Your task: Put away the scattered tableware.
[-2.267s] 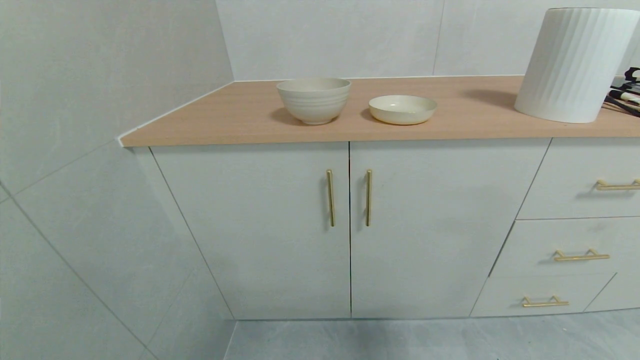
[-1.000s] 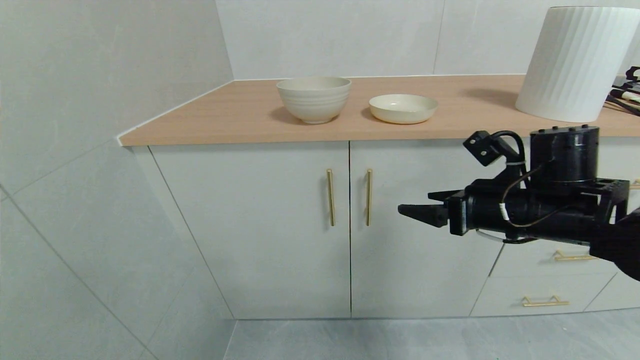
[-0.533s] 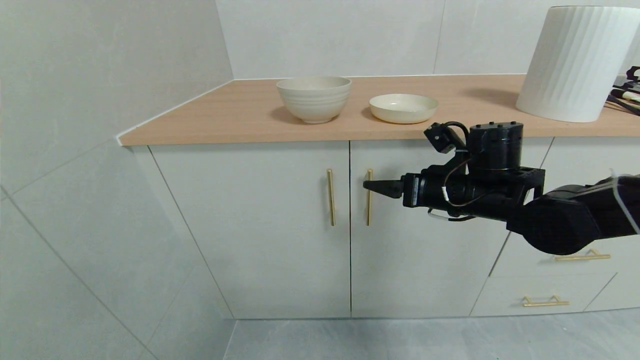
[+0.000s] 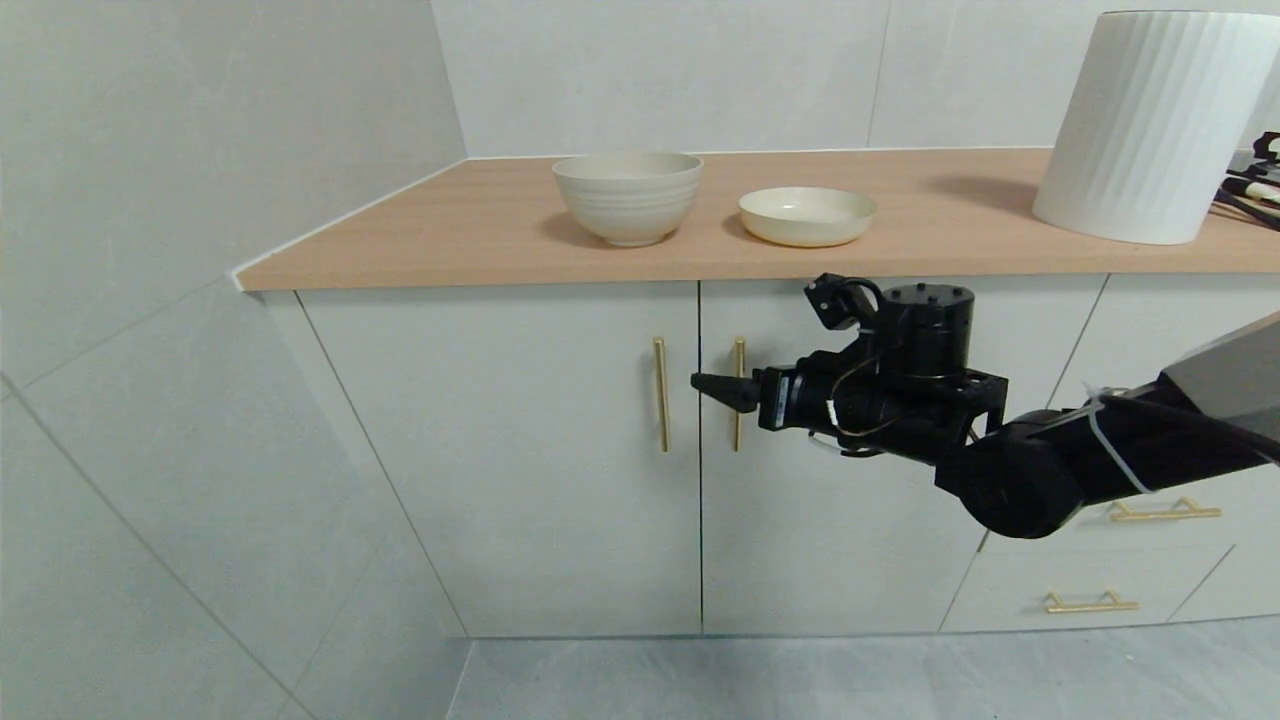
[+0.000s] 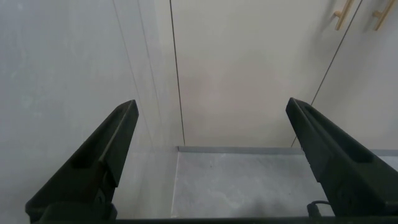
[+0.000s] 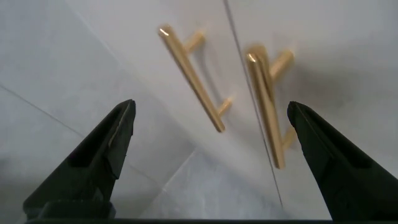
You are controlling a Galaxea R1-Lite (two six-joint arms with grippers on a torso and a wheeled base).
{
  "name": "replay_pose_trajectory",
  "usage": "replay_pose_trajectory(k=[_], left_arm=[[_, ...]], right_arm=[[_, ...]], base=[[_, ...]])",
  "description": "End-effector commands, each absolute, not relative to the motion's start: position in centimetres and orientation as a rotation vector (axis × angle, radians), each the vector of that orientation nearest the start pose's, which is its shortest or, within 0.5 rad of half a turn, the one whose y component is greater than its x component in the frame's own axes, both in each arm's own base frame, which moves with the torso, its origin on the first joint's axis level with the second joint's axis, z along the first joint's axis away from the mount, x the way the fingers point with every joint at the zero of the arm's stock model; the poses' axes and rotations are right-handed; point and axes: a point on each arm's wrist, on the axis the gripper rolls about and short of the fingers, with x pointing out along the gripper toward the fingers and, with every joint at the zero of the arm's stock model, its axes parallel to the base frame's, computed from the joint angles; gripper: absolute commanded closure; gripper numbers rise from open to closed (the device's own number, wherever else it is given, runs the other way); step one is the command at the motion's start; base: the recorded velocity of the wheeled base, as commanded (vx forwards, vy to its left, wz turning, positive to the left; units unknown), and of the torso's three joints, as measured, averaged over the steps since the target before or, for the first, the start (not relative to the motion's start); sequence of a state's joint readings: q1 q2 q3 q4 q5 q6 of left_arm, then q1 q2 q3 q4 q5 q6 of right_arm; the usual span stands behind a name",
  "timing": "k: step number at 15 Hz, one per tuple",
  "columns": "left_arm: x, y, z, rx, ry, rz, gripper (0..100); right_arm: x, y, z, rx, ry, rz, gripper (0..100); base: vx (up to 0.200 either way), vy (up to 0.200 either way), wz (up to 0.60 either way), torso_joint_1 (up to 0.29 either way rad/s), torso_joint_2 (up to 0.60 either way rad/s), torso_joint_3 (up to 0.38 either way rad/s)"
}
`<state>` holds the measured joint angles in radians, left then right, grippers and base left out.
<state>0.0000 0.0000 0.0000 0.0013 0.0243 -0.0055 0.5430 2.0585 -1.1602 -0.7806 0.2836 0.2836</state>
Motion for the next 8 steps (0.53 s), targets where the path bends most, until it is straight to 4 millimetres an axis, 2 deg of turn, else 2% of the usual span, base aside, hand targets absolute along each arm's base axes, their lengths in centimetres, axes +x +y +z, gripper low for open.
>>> replay_pose_trajectory(k=[1, 8], left_arm=[[-2.27, 0.06, 7.55, -0.006, 0.001, 0.025, 0], [-2.28, 0.06, 7.55, -0.006, 0.0, 0.025, 0]], right_arm=[[35.08, 22.06, 15.12, 0.247, 0.265, 0.801, 0], [35.4, 22.26, 14.53, 0.255, 0.279, 0.802, 0]], base=[[0.0, 0.0, 0.0, 0.0, 0.0, 0.0], [0.0, 0.0, 0.0, 0.0, 0.0, 0.0]])
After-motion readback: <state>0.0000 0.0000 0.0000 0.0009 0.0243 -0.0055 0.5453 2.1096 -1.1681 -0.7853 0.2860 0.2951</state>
